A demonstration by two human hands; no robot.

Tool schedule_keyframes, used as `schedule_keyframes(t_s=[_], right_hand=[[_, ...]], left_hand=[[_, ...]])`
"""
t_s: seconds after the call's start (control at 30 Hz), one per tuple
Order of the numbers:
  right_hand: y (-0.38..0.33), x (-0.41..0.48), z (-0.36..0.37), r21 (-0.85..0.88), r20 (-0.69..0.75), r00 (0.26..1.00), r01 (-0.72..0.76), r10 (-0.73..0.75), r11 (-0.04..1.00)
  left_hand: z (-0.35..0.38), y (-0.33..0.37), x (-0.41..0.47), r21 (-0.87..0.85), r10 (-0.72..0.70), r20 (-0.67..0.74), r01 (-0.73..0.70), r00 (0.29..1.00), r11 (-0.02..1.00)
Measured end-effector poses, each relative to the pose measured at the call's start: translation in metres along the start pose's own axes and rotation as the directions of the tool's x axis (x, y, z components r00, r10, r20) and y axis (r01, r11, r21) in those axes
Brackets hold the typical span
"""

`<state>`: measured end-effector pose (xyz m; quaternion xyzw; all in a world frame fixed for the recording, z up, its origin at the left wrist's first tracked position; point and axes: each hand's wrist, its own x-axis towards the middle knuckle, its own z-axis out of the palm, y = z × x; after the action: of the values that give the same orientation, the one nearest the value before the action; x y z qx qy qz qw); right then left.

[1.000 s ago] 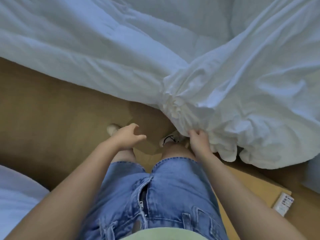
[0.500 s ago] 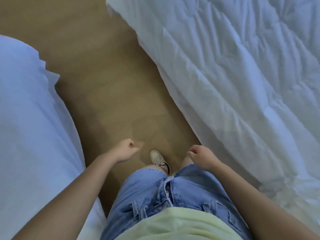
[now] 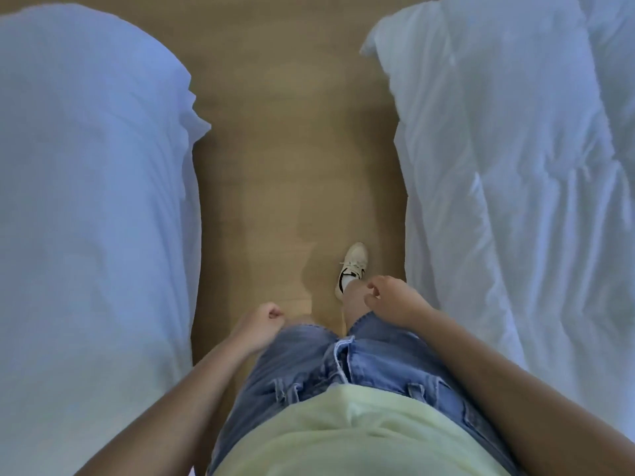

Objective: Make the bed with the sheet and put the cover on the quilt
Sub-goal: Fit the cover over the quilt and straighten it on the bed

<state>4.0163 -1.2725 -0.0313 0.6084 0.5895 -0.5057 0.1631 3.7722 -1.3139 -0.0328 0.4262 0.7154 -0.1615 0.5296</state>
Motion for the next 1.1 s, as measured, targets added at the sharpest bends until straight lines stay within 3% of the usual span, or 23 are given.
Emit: schedule_keyframes(t_s=[0.2,0.37,0.43,0.63,0.8,0.9,1.1], right_hand=[[-0.034,0.084,-0.135,-0.124,0.069,0.998,0.02,-0.012,0.992],[-0.067,0.161,-0.241,-0.136,0.106,0.994,-0.015,0.03,0.991],[-0.08,0.202,-0.286,-0.067,0.055,0.996,-0.061,0.064,0.996],[-0.138,0.29,-0.44,0.162,-0.107,0.983,-0.131,0.149,0.978],[-0.158,0.332,-0.549,0.295,-0.192,0.96,-0.141,0.203,0.945],[-0.145,0.36,-0.603,0.386,-0.198,0.946,-0.167,0.258,0.907],[-0.079,0.417,-0.726,0.424,-0.163,0.939,-0.212,0.304,0.881]], left_hand=[[-0.111,0.117,0.061,-0.106,0.018,-0.114,-0.03,0.993,0.994],[-0.201,0.193,0.12,-0.142,0.089,-0.148,-0.111,0.985,0.984],[-0.243,0.225,0.151,-0.124,0.105,-0.143,-0.123,0.984,0.985],[-0.435,0.345,0.257,0.086,0.218,-0.114,-0.209,0.969,0.974],[-0.57,0.473,0.325,0.413,0.287,-0.082,-0.23,0.955,0.881],[-0.596,0.557,0.363,0.468,0.322,-0.039,-0.267,0.946,0.843],[-0.576,0.714,0.414,0.35,0.258,0.059,-0.262,0.964,0.899]])
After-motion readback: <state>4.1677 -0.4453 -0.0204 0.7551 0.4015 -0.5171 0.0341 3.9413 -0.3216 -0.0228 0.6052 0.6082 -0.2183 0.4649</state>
